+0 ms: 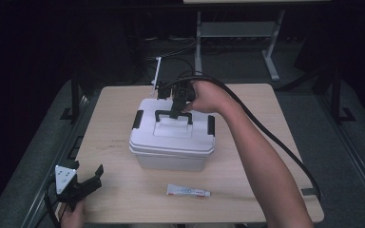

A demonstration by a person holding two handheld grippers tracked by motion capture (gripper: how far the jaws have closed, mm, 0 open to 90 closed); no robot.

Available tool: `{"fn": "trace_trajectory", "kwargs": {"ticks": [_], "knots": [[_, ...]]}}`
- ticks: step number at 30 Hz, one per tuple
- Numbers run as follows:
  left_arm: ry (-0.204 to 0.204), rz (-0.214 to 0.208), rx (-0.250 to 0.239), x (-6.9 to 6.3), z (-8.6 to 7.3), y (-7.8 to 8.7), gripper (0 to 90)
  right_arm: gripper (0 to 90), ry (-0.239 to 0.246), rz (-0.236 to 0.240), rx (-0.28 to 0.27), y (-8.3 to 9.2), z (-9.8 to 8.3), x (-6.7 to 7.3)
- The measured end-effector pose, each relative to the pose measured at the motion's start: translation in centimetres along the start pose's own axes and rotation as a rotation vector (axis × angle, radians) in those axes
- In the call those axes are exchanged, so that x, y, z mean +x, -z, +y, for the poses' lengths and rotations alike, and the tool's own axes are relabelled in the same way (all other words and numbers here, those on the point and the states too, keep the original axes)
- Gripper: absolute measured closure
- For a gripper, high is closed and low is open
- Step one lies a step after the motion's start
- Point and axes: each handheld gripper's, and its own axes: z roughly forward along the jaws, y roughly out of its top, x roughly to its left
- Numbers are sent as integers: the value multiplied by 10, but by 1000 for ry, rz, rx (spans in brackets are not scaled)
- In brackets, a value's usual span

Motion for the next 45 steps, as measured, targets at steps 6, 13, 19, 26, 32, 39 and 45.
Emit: {"fn": "trace_trajectory", "kwargs": {"ticks": [6,13,19,26,32,39,45], "knots": [[-7,-2,4,-1,0,0,135,840,-11,-5,-8,7,-9,2],[-6,-1,3,-1,0,-1,136,840,-18,-10,-14,11,-19,3],[-10,0,4,-2,0,-1,135,840,-24,-15,-21,16,-27,4],[-12,-5,5,-3,0,-2,136,840,-34,-23,-23,23,-40,7],[-18,-5,8,-5,1,-2,135,840,-51,-28,-27,28,-53,8],[-23,-7,11,-6,1,-3,135,839,-69,-28,-29,30,-68,9],[-22,-5,13,-5,0,-3,135,839,-80,-31,-28,33,-76,10]]}}
